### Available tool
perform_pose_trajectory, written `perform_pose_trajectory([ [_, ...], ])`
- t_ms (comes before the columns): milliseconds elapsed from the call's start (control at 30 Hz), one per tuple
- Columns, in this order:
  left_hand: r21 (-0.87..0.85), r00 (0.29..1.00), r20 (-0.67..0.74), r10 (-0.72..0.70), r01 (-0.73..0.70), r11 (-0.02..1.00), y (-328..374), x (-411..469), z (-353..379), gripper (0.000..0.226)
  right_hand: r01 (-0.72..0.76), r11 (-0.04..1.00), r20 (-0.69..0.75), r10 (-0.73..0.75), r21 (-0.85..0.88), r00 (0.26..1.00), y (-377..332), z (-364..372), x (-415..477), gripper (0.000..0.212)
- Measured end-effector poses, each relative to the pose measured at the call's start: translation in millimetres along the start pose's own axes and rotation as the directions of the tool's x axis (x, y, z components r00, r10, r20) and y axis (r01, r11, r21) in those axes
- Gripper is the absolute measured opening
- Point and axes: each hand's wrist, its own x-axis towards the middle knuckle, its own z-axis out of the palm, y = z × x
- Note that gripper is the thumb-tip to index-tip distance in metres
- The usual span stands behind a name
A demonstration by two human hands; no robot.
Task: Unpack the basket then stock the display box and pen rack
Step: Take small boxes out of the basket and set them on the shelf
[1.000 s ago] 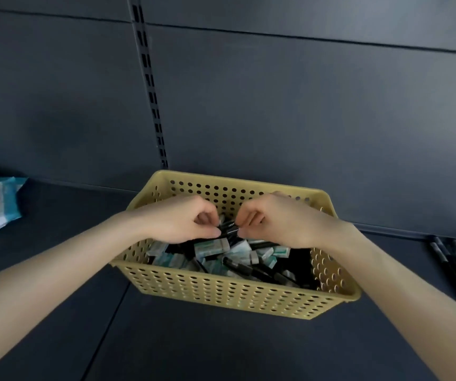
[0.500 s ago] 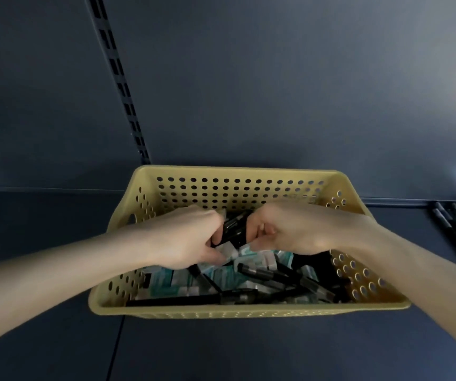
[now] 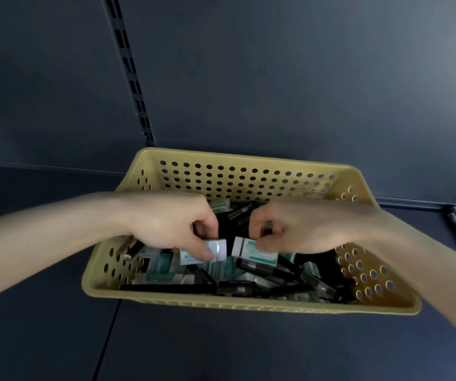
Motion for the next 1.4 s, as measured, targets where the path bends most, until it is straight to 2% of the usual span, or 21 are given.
perform_pose_trajectory([
  [133,0.063,0.999,0.018,0.034,-0.035,0.997,-0.7,1.7,1.8,0.025,0.007,0.999,0.066,-0.004,-0.046,0.998,-5.8,-0.9,7.1,0.017],
  [267,0.082,0.994,0.110,-0.028,0.019,0.996,-3.6,1.1,-2.2,0.031,0.000,0.999,0.120,-0.005,0.037,0.993,-7.0,-2.6,7.6,0.023],
  [367,0.106,0.989,0.137,-0.059,0.044,0.993,-3.7,2.6,-6.4,0.043,0.024,1.000,0.137,-0.022,-0.006,0.990,-5.1,-2.7,4.5,0.024],
  [500,0.159,0.984,0.165,-0.065,0.038,0.987,-1.2,3.2,-6.5,0.026,0.032,0.999,0.132,-0.034,0.019,0.991,-6.1,0.6,3.8,0.024],
  [633,0.101,0.992,0.127,-0.014,0.001,0.995,0.4,-0.6,-2.9,0.024,-0.024,0.998,0.086,0.019,0.054,0.996,-3.5,-3.4,-0.8,0.019],
  [767,-0.124,0.999,-0.044,0.029,-0.034,0.992,0.3,1.7,4.2,0.021,-0.036,0.996,0.001,0.036,0.085,0.999,1.0,-9.3,-9.4,0.012],
  [867,-0.218,0.996,-0.087,0.025,-0.044,0.975,2.1,5.2,9.6,0.024,-0.108,0.991,-0.039,0.111,0.074,0.993,5.7,-12.4,-16.8,0.021],
  [967,-0.211,0.997,-0.077,0.011,-0.027,0.977,4.0,8.5,14.7,0.032,-0.201,0.979,-0.039,0.202,0.045,0.979,11.4,-12.2,-23.6,0.028],
  [1033,-0.214,0.998,-0.061,0.010,-0.023,0.977,5.6,9.0,16.1,0.028,-0.225,0.974,-0.029,0.225,0.023,0.974,11.8,-9.9,-27.0,0.027],
  [1167,-0.170,0.999,-0.020,0.048,-0.051,0.984,8.6,6.0,16.6,0.019,-0.241,0.970,-0.052,0.242,0.028,0.969,8.6,-7.7,-31.2,0.026],
  [1400,-0.145,0.997,-0.047,0.065,-0.071,0.987,10.8,2.2,15.9,0.025,-0.207,0.976,-0.060,0.211,0.059,0.976,-0.6,-6.1,-22.2,0.026],
])
